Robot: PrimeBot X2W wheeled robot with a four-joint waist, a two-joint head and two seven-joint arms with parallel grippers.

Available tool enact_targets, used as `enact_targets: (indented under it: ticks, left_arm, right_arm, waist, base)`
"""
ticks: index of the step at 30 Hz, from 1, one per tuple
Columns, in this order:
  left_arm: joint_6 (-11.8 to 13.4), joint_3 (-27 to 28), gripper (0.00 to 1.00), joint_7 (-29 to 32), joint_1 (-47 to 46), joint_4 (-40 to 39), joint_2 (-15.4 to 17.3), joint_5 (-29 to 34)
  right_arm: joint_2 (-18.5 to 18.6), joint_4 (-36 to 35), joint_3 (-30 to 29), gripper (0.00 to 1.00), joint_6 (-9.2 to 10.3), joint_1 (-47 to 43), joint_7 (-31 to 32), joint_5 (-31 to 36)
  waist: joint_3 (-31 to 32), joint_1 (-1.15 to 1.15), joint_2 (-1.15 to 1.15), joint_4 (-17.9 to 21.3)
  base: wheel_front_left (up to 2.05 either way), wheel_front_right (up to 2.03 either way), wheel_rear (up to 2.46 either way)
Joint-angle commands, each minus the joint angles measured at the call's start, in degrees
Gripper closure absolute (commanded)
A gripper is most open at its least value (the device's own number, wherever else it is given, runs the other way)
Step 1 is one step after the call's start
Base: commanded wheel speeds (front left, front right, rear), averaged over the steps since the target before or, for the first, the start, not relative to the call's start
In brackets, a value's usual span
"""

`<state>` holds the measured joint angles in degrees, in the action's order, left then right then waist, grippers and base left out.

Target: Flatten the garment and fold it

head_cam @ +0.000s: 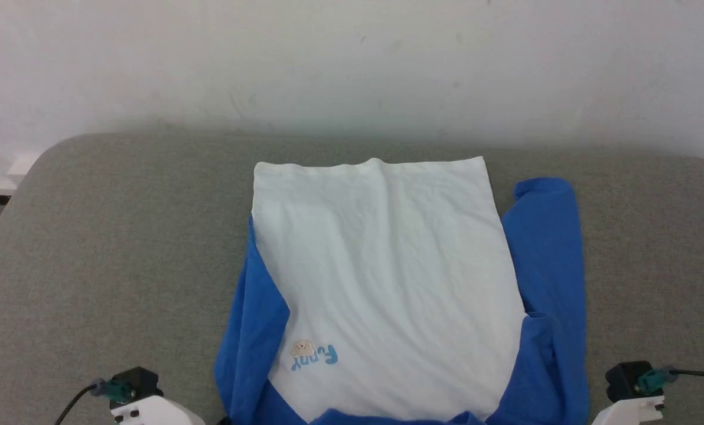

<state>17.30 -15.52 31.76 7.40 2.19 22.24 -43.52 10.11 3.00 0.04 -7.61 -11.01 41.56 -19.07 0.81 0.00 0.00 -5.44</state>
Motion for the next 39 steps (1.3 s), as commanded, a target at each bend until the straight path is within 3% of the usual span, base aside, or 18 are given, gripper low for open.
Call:
enact_targets:
  ticks: [1,5,8,12,20,26,32,39]
  left_arm:
    - [0.4,0.7,0.00,0.2,0.7,-1.3,0.5,-0.7]
    - [1.2,2.9,0.00,0.9,0.7,-5.9,2.0,-1.6]
    - [2.0,6.1,0.00,-2.5,-0.1,-9.2,2.7,-1.0]
    - [1.2,10.2,0.00,-14.2,-2.8,-11.1,2.2,2.6]
    - [-4.6,10.9,0.00,-40.8,-8.4,-6.7,-1.0,11.1]
    - [-6.8,9.9,0.00,-46.1,-12.7,-4.5,-2.7,15.2]
    - [-8.8,10.2,0.00,-46.7,-17.2,-4.0,-5.5,17.7]
    - [-11.7,11.8,0.00,-46.7,-20.9,-4.7,-8.9,20.3]
  right_arm:
    - [-0.1,-0.7,-0.5,0.00,0.12,-0.5,-0.6,0.1]
    - [-0.9,-3.2,-3.0,0.00,0.12,-0.3,-1.6,-1.3]
    - [-2.2,-5.8,-5.9,0.00,0.12,0.4,-2.7,-2.9]
    - [-4.3,-8.4,-11.4,0.00,0.12,3.5,-5.4,-3.7]
    - [-6.5,-2.7,-19.5,0.00,0.12,19.2,-8.8,1.3]
    - [-5.4,5.5,-19.5,0.00,0.12,31.9,-6.9,6.5]
    - [-3.2,16.2,-20.6,0.00,0.12,46.5,-3.6,13.8]
    - [-0.9,25.2,-19.8,0.00,0.12,56.9,-2.8,23.1]
  waist:
    - [0.1,0.00,0.00,0.0]
    - [0.6,0.00,0.00,0.0]
    - [0.8,0.00,0.00,0.0]
    - [0.5,0.00,0.00,0.3]
    - [-4.0,0.00,0.00,1.2]
    - [-10.1,0.00,0.00,0.8]
    - [-17.5,0.00,0.00,-1.1]
    - [-23.4,0.00,0.00,-3.8]
  base:
    - [0.00,0.00,0.00]
    - [0.00,0.00,0.00]
    - [0.00,0.00,0.00]
    - [0.00,0.00,0.00]
    - [0.00,0.00,0.00]
    - [0.00,0.00,0.00]
    - [0.00,0.00,0.00]
    - [0.00,0.00,0.00]
